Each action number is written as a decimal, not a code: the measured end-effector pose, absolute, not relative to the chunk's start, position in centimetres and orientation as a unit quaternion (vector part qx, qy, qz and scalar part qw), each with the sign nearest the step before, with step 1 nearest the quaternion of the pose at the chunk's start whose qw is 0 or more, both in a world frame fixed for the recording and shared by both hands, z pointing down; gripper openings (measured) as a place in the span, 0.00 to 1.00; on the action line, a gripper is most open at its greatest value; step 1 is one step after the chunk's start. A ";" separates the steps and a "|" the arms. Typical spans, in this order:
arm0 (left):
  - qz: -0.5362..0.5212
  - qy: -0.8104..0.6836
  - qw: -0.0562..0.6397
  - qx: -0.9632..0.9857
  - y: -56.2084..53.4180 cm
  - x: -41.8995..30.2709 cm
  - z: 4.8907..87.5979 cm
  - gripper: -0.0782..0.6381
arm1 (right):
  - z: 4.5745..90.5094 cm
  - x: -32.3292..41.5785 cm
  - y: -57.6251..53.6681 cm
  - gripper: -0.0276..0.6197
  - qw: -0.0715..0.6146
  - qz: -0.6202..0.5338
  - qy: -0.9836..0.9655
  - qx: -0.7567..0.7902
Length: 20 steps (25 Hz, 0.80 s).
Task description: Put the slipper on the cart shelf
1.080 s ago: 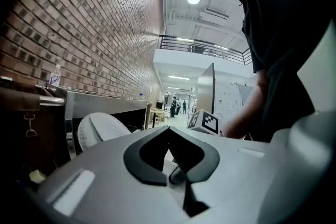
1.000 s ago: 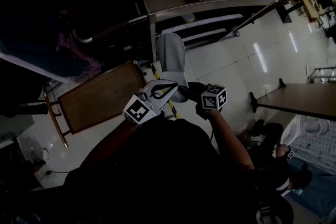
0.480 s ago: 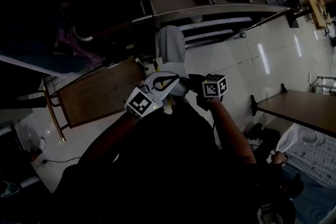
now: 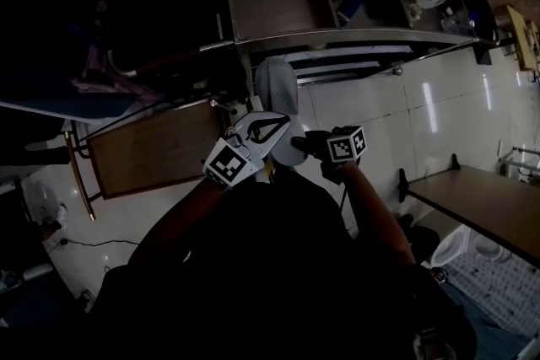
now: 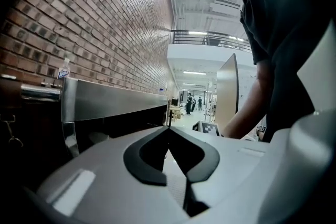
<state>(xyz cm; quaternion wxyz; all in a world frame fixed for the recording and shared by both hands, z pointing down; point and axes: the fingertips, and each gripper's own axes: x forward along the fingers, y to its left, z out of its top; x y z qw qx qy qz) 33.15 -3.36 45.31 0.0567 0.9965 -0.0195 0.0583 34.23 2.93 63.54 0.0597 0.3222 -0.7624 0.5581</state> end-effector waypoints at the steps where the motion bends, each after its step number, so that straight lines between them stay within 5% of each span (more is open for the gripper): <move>1: 0.061 -0.022 0.059 0.996 -3.5 33.7 45.5 0.12 | 63.8 34.9 2.9 0.14 0.054 0.563 -0.759 0.321; 20: 0.094 -0.095 0.055 0.990 -9.1 39.4 49.9 0.12 | 67.2 40.6 -14.4 0.14 0.028 0.478 -0.799 0.363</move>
